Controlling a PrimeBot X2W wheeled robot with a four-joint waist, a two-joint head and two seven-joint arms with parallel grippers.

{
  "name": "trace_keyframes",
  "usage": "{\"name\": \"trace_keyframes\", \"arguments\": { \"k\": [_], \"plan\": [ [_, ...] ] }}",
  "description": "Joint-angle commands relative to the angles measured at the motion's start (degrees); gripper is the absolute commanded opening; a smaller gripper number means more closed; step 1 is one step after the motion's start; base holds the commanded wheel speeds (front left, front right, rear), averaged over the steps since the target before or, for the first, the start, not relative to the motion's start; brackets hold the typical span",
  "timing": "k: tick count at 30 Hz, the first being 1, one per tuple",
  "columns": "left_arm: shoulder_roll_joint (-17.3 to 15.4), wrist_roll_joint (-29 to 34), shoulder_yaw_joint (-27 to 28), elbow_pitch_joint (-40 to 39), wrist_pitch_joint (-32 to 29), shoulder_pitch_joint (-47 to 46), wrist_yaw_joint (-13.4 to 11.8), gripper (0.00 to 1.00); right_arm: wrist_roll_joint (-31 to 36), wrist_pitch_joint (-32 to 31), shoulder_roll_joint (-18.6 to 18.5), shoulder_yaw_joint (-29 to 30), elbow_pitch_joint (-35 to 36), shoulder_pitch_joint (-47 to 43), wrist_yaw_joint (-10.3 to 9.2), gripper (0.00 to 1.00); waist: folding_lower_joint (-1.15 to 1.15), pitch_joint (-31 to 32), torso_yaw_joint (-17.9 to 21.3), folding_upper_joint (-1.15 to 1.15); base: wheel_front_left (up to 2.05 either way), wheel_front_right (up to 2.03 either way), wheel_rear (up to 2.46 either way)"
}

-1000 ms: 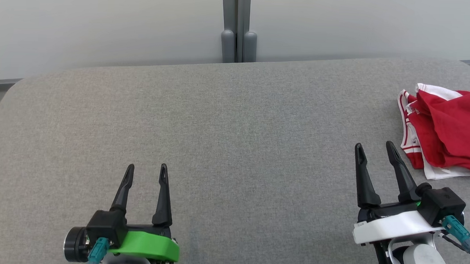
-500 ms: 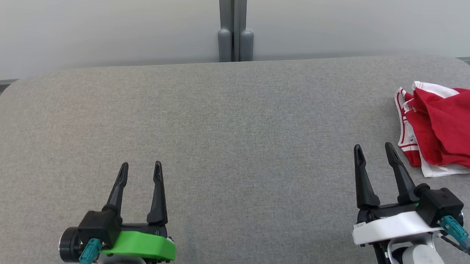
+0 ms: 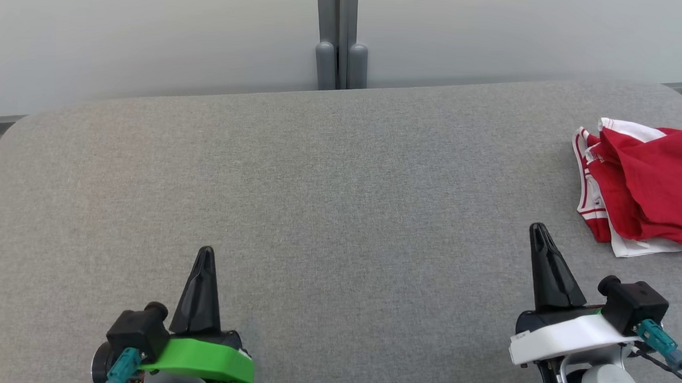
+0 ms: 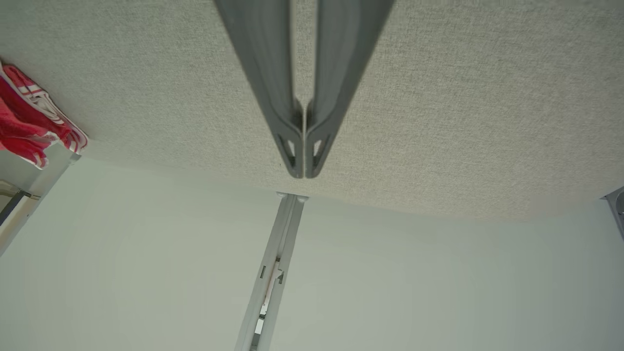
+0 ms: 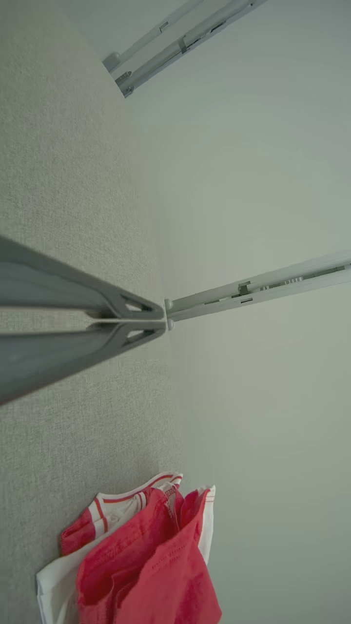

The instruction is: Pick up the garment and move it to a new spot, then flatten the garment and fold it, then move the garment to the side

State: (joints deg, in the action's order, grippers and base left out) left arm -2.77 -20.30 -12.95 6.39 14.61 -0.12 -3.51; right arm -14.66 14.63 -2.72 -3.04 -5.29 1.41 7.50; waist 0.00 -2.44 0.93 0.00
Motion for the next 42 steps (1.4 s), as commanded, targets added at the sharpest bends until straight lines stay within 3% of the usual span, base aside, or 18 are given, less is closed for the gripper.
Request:
{"name": "trace_keyframes", "arguments": {
  "k": [1,20,42],
  "plan": [
    [-0.22,-2.69,0.58,-0.84,-0.46,-0.07,0.44,0.0,-2.8,-0.41,-0.26,0.14,0.76,0.74,0.0,0.0,0.0,0.03,-0.02,0.0,0.0,0.0,0.0],
    [-1.44,-21.21,3.79,1.78,-4.46,-2.03,3.18,0.0,-22.51,-4.58,-1.34,1.24,-1.74,2.09,0.0,0.0,0.0,0.39,-0.16,0.0,0.0,0.0,0.0],
    [-2.06,-37.56,7.2,3.44,-8.41,-3.39,5.62,0.0,-39.98,-8.69,-1.81,2.67,-3.73,2.98,0.0,0.0,0.0,0.78,-0.32,0.0,0.0,0.0,0.0]
  ]
}}
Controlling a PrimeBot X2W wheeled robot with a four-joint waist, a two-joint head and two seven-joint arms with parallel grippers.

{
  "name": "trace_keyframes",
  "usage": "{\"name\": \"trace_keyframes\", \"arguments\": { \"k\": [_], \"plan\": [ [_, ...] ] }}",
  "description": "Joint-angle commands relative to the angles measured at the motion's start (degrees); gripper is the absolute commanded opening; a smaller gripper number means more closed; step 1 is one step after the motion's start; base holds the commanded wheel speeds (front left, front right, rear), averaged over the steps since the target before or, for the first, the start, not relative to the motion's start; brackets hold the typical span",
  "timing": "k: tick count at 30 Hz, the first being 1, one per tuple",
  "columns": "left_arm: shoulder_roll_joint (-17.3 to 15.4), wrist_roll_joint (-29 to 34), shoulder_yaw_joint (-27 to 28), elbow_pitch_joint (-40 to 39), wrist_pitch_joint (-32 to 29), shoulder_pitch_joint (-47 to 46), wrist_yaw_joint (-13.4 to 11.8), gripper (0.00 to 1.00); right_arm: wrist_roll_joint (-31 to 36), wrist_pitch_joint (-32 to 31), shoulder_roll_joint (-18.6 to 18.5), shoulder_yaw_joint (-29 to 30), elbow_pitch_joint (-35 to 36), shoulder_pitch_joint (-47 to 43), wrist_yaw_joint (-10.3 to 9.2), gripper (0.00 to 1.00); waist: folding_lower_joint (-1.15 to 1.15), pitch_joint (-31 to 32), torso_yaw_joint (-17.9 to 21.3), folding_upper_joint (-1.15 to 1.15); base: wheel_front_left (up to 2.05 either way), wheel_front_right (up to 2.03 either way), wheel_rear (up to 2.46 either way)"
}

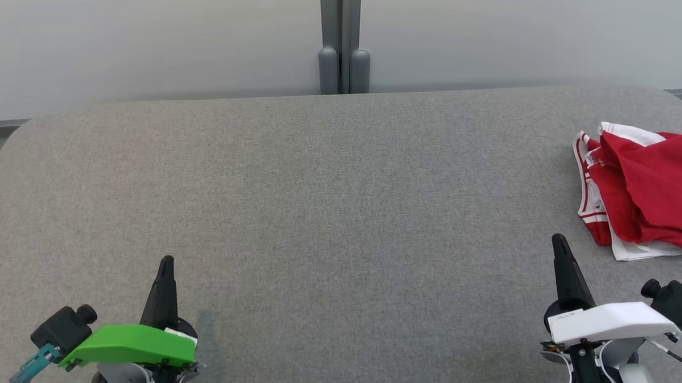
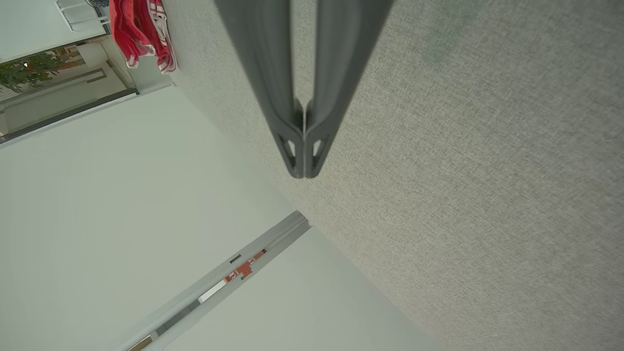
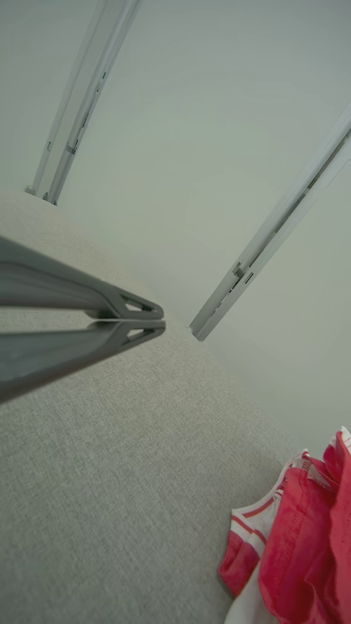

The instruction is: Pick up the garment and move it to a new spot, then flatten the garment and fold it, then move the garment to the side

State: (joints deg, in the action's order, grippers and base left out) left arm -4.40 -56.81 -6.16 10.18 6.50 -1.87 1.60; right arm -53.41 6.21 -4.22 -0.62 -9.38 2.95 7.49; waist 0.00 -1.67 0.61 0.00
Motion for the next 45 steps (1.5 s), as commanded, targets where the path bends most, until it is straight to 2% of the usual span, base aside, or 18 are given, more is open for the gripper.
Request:
{"name": "trace_keyframes", "arguments": {
  "k": [1,45],
  "plan": [
    [-0.46,-1.8,0.58,-0.3,-0.48,-1.71,0.58,0.0,-2.03,-0.49,-0.31,0.33,0.26,1.47,0.01,0.0,0.0,0.03,-0.01,0.0,0.0,0.0,0.0],
    [-0.57,-24.7,6.66,2.22,-7.05,-3.53,4.05,0.0,-26.62,-7.19,-0.33,3.3,-2.76,2.6,0.0,0.0,0.0,0.83,-0.34,0.0,0.0,0.0,0.0]
  ]
}}
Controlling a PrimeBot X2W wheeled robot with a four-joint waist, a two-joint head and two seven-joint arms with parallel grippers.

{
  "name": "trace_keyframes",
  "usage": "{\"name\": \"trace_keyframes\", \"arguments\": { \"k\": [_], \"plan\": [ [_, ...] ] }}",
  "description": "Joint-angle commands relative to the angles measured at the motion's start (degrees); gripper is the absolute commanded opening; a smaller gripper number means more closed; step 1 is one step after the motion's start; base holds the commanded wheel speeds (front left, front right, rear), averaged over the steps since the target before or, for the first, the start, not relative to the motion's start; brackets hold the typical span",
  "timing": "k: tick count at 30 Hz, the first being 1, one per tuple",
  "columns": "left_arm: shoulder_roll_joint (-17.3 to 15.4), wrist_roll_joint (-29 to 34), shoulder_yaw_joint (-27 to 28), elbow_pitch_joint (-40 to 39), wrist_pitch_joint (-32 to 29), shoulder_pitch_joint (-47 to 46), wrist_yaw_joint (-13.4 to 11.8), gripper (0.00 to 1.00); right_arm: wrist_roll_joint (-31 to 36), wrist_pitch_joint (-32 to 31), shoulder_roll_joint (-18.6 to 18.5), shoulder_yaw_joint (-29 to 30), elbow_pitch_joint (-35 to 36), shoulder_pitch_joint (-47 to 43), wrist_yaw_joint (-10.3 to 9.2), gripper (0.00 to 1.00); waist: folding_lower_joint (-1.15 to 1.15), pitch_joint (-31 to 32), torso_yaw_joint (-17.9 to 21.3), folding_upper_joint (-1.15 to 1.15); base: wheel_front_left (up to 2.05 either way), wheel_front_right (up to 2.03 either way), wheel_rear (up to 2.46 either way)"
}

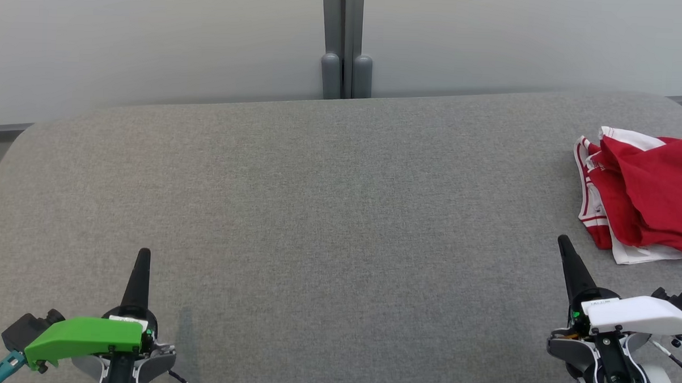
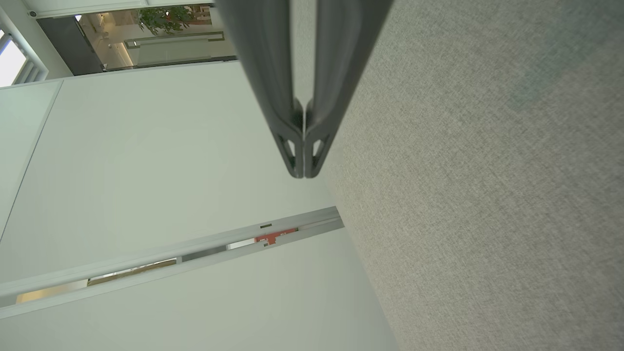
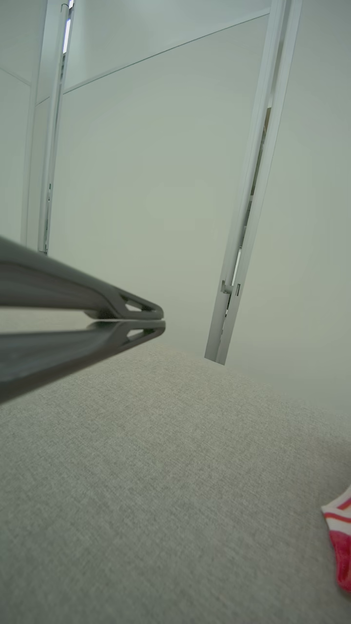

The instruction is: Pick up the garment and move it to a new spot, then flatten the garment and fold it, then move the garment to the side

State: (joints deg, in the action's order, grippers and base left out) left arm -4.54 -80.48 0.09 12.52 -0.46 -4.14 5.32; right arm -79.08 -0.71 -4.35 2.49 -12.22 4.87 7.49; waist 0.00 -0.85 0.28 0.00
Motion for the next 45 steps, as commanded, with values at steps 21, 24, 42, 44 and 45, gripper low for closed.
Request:
{"name": "trace_keyframes", "arguments": {
  "k": [21,24,42,44,45],
  "plan": [
    [-0.19,-8.98,2.9,0.88,-2.81,-1.92,1.62,0.0,-9.67,-2.94,0.02,1.5,-1.1,1.2,0.0,0.0,0.0,0.39,-0.16,0.0,0.0,0.0,0.0],
    [-0.15,-10.01,3.18,1.03,-3.1,-1.91,1.82,0.0,-10.82,-3.23,0.05,1.67,-1.23,1.29,0.0,0.0,0.0,0.44,-0.18,0.0,0.0,0.0,0.0],
    [0.17,-13.75,4.61,1.52,-4.56,-2.31,2.37,0.0,-14.74,-4.71,0.29,2.49,-1.8,1.33,0.0,0.0,0.0,0.67,-0.28,0.0,0.0,0.0,0.0],
    [0.21,-13.68,4.65,1.51,-4.6,-2.3,2.37,0.0,-14.68,-4.73,0.32,2.54,-1.8,1.33,0.0,0.0,0.0,0.67,-0.28,0.0,0.0,0.0,0.0],
    [0.23,-13.65,4.67,1.52,-4.63,-2.29,2.36,0.0,-14.65,-4.74,0.33,2.56,-1.8,1.33,0.0,0.0,0.0,0.67,-0.28,0.0,0.0,0.0,0.0]
  ]
}}
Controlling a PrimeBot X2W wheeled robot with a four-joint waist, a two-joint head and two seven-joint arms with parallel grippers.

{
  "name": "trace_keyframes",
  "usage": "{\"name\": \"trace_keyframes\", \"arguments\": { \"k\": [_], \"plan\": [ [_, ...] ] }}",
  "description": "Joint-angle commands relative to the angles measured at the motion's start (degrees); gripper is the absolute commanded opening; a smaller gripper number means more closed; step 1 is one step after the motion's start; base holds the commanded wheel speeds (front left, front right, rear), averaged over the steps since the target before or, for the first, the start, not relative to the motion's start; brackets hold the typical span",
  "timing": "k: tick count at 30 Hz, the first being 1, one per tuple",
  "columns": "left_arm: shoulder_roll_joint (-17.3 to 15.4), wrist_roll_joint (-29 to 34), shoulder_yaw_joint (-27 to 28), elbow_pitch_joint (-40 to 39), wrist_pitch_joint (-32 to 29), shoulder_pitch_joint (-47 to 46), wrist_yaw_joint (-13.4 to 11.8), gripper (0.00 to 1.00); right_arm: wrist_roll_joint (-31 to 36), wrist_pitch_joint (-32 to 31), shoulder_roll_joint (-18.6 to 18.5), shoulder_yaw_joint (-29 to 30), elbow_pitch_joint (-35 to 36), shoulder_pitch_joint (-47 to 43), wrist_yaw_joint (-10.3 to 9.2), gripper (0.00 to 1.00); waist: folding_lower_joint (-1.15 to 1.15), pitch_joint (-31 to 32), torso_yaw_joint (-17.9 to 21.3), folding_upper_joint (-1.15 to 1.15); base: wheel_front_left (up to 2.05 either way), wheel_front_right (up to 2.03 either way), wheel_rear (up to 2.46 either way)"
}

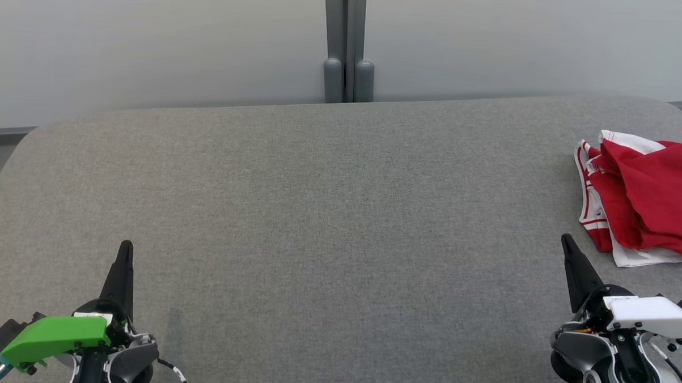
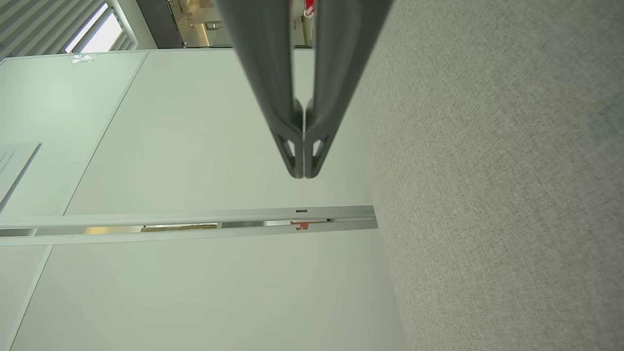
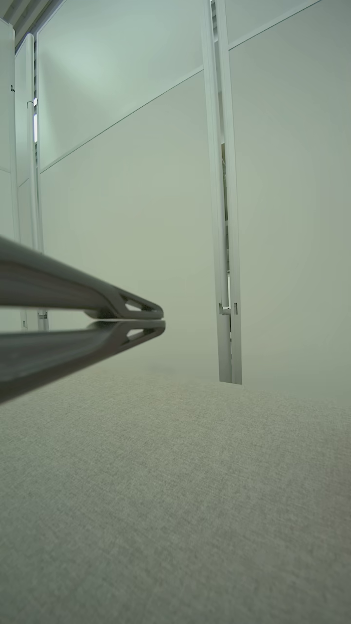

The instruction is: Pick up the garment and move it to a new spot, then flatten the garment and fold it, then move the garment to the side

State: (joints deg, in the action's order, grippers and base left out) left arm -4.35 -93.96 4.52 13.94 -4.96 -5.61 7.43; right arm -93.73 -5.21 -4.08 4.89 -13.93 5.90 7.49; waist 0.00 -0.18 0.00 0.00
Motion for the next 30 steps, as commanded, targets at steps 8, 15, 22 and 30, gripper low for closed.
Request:
{"name": "trace_keyframes", "arguments": {
  "k": [8,15,22,30],
  "plan": [
    [0.17,0.07,0.41,0.11,-0.31,-0.83,0.21,0.0,0.19,-0.27,0.18,0.31,-0.12,0.32,0.0,0.0,0.0,0.0,0.0,0.0,0.0,0.0,0.0],
    [0.3,0.26,0.54,0.12,-0.38,-0.84,0.21,0.0,0.36,-0.43,0.28,0.44,-0.13,0.33,0.0,0.0,0.0,0.0,0.0,0.0,0.0,0.0,0.0],
    [0.39,0.37,0.67,0.12,-0.51,-0.86,0.21,0.0,0.48,-0.54,0.36,0.57,-0.14,0.34,0.0,0.0,0.0,0.0,0.0,0.0,0.0,0.0,0.0],
    [0.49,0.57,0.81,0.14,-0.6,-0.88,0.21,0.0,0.59,-0.7,0.45,0.68,-0.14,0.36,0.0,0.0,0.0,0.0,0.0,0.0,0.0,0.0,0.0]
  ]
}}
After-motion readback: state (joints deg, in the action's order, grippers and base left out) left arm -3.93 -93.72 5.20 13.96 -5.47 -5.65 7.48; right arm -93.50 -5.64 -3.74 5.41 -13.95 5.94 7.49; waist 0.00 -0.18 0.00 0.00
